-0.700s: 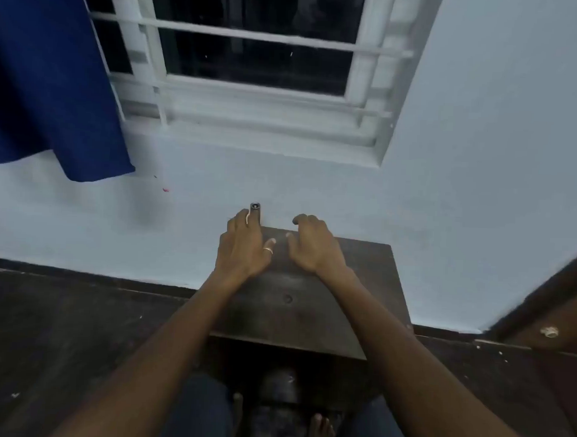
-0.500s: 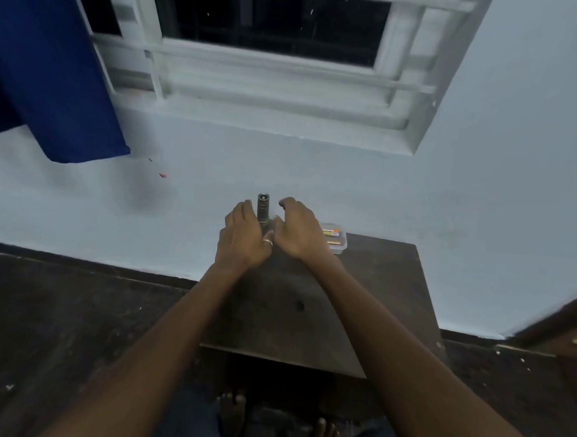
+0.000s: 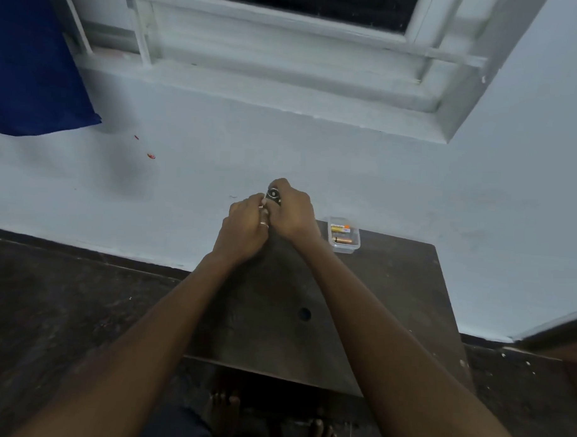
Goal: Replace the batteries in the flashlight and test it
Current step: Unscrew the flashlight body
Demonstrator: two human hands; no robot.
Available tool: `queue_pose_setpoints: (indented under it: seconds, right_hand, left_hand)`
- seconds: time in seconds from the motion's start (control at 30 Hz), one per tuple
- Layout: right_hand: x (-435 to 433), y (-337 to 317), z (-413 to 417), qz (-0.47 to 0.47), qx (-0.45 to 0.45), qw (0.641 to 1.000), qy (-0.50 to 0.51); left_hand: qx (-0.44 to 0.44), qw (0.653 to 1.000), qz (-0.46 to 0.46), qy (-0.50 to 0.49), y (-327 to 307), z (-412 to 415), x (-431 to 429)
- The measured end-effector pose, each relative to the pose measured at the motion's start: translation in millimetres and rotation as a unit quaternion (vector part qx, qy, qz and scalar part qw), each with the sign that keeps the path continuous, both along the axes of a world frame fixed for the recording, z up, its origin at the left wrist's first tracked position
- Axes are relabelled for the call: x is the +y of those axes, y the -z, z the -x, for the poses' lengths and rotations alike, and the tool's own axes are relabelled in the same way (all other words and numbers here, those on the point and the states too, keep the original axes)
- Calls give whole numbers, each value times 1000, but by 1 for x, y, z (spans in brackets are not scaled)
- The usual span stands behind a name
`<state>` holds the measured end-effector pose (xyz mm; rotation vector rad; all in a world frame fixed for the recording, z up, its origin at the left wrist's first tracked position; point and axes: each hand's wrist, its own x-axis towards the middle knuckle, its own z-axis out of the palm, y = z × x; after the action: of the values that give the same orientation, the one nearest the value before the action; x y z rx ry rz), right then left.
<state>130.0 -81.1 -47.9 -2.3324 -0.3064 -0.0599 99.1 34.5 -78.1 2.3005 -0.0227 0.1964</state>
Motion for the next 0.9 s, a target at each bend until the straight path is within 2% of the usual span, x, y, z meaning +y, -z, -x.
queue_pose_setpoints:
  seconds: [0.17,0.23,0.3,0.4,0.53,0.7,0.9]
  right_hand:
    - [-32,7,28,-166,17,973,159]
    - [-49,13,43,-268,43,941,202]
    - [-64,21,60,-380,85,894,223]
    - [-81,36,85,-461,132,845,236]
    - [-98,45,102,-468,157,832,252]
    - [-108,50,105,-390,155,868,264]
    - [-118,53,99,-348,131,888,271]
  left_hand:
    - [0,993,106,-49,1,20,-14]
    - [32,989,131,-58,3,30,-25]
    - [75,981,170,-55,7,40,-37]
    - [100,957,272,-33,15,53,-54]
    - [106,933,342,-38,27,60,-66]
    - [109,918,375,-68,40,55,-73]
    - [101,918,376,-70,41,49,-74]
